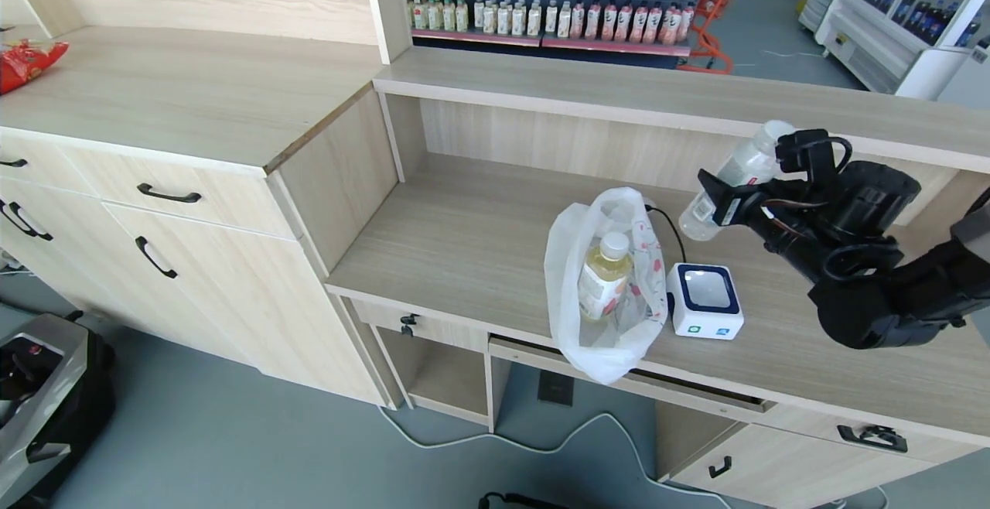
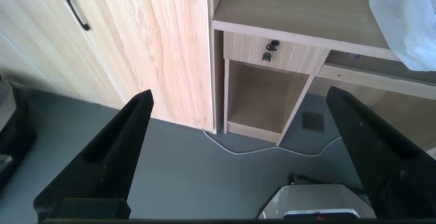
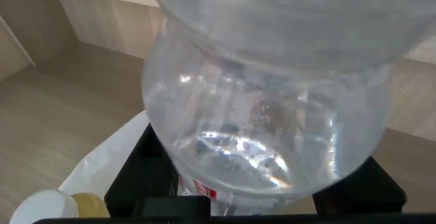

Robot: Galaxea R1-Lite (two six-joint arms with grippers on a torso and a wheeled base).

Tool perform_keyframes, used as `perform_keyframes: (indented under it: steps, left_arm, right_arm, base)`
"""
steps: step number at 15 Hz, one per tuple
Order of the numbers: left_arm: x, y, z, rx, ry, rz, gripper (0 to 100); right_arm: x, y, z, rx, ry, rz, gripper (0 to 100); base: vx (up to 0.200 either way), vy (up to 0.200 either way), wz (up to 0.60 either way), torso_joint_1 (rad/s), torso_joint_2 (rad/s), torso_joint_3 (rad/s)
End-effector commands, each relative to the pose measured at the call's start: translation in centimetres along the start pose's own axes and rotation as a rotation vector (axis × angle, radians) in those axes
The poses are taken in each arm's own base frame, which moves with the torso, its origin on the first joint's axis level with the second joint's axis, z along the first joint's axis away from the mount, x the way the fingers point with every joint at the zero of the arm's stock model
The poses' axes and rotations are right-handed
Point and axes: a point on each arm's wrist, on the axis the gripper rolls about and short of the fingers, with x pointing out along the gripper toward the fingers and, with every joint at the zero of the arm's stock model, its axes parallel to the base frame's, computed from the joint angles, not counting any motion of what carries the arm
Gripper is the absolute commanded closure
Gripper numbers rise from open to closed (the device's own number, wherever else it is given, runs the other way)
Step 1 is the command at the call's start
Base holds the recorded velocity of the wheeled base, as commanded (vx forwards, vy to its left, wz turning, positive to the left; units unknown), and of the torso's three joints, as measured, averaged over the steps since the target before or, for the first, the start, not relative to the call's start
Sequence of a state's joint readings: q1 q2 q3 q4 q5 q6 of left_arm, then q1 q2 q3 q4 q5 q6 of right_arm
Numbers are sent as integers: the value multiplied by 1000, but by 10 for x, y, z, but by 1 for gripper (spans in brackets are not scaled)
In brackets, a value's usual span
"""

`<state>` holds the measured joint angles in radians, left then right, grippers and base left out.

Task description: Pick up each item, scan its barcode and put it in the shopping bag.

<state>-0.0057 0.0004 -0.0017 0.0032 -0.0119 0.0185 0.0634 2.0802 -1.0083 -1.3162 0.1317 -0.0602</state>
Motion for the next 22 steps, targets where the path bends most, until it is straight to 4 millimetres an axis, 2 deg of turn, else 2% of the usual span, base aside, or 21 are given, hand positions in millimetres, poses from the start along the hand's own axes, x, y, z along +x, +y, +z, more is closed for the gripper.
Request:
perform_keyframes:
  steps: [1,4,11,20,22]
  left_arm:
    - [0,0,0,0,0,-1,0]
    - [0,0,0,1,0,-1,0]
    - [0,0,0,0,0,-1,0]
    - [0,0,0,0,0,-1,0]
    - [0,0,0,0,0,-1,0]
  right_arm:
    - [11,9,-32,22,55,50,100]
    - [13,10,-48,28,88,58,100]
    - [24,18,-57,33,64,230,100]
    - [28,22,-90,38,121,237,100]
    - [31,22,-91,39,115,239,100]
  base:
    - [0,0,0,0,0,0]
    - [0,0,0,0,0,0]
    - [0,0,0,0,0,0]
    - [0,0,0,0,0,0]
    - [0,0,0,0,0,0]
